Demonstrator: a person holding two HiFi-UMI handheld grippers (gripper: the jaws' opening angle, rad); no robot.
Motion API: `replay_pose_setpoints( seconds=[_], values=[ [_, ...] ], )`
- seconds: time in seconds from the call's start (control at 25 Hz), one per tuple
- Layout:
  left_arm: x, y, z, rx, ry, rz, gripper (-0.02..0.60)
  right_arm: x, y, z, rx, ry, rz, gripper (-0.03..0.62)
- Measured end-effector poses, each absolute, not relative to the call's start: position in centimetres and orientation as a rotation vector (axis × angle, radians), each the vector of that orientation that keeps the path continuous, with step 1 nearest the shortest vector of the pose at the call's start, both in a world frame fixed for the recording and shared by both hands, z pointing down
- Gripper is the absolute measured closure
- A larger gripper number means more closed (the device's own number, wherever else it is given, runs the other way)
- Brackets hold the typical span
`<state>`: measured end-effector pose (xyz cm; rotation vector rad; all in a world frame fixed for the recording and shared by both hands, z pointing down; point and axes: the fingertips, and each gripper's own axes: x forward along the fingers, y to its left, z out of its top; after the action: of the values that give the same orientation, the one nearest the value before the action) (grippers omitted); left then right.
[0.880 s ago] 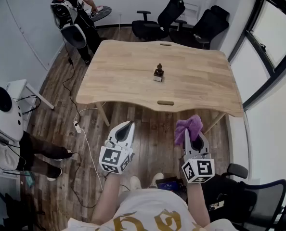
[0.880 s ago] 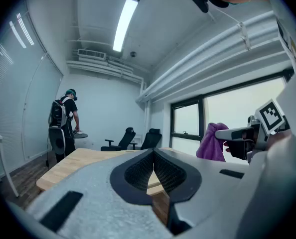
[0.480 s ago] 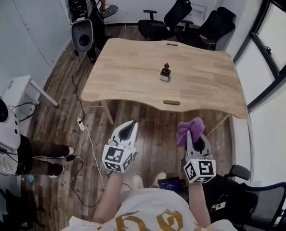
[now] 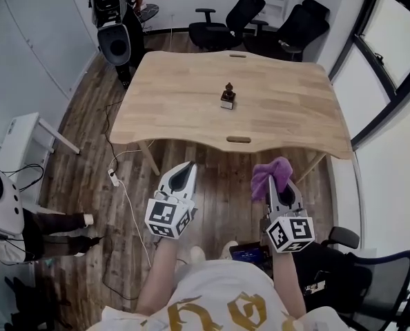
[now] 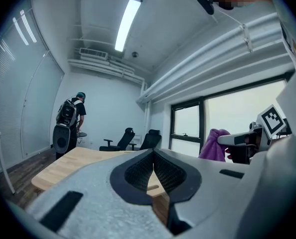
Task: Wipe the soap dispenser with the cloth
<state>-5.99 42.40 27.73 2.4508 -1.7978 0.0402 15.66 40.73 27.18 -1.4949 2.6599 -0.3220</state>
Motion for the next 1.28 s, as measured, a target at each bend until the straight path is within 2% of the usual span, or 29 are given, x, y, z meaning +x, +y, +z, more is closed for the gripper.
replay_pose_setpoints(
  seconds=[0.4,0.8,1.28],
  values=[
    [-1.1,40.2,27.0,2.472,-1.844,0.041,0.572,20.7,37.3,27.7,-1.443,2.67,-0.352,0.528],
    [-2.1,34.4,28.8,2.432,-1.851,0.037,0.572,19.9,31.7,29.4,-1.416,2.684,-0.389,0.528],
    [-7.2,13.5,30.9,2.43,-1.769,0.013,0.571,14.4,13.5,31.2,-1.495,2.738,-0.394,0.528]
  ],
)
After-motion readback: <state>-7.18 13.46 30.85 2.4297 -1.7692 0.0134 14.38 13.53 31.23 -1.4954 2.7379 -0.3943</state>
